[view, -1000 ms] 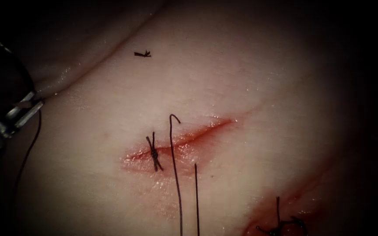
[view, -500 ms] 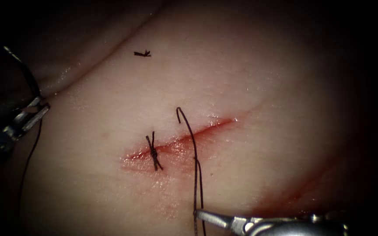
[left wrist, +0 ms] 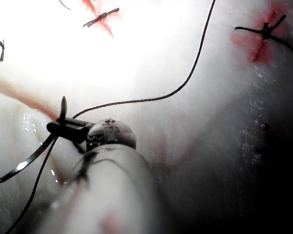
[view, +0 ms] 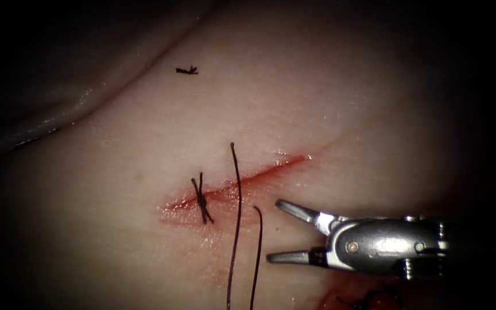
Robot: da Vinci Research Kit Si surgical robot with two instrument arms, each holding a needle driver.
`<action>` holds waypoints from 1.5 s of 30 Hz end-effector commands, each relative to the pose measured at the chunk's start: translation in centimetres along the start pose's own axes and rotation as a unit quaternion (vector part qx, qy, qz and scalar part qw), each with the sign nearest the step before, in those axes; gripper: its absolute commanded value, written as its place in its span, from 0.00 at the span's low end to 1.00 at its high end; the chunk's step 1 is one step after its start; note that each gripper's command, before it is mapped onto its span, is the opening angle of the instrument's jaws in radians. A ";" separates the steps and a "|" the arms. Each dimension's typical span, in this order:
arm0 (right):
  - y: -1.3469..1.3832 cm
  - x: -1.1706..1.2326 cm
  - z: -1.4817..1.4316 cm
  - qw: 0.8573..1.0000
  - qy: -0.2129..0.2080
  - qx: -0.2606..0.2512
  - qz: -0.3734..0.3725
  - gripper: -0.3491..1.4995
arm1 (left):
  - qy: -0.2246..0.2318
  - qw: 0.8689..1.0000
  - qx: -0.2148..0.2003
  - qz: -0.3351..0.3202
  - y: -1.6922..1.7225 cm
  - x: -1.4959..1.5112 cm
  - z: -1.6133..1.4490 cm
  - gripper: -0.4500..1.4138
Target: Wound Closure
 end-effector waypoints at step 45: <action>-1.57 1.02 -0.51 0.969 -0.017 0.243 -0.046 0.00 | 0.045 0.996 -0.075 0.000 1.56 0.46 0.94 0.00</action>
